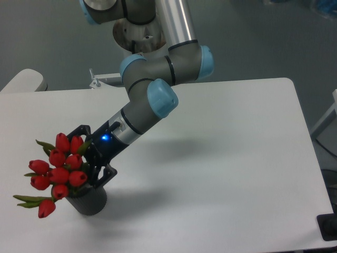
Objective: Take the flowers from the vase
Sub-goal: 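Lower the gripper around the tulip stems above the vase rim, then close the gripper on the tulip stems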
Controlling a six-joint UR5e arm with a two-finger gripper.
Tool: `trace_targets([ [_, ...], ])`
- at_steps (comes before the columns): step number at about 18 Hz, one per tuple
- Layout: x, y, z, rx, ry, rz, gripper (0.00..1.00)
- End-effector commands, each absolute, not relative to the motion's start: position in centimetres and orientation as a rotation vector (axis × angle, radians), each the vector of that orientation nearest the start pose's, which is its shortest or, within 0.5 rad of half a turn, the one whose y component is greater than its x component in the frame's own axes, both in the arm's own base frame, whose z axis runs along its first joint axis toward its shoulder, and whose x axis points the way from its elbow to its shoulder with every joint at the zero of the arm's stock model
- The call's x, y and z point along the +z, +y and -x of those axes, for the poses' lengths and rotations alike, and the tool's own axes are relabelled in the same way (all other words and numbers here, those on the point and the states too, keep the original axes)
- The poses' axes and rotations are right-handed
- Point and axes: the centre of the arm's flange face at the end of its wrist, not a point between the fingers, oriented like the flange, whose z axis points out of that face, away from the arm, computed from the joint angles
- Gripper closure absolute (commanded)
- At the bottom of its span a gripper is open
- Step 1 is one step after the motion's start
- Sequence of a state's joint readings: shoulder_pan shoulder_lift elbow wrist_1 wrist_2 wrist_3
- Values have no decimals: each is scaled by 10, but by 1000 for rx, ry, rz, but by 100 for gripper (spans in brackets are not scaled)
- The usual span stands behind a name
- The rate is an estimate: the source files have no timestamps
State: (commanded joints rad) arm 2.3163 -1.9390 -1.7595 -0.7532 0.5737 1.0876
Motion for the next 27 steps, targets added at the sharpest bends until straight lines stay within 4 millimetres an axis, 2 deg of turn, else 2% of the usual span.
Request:
trace_targets([
  [3,328,586,246,-484,522,2097,57],
  [7,330,587,248,-478,524,2094,63],
  [16,346,583,249,-460,520,2081,64],
  [21,366,580,251,-453,482,2079,64],
  [24,387,580,248,-456,440,2079,64],
  [27,422,583,251,-444,386,2071,64],
])
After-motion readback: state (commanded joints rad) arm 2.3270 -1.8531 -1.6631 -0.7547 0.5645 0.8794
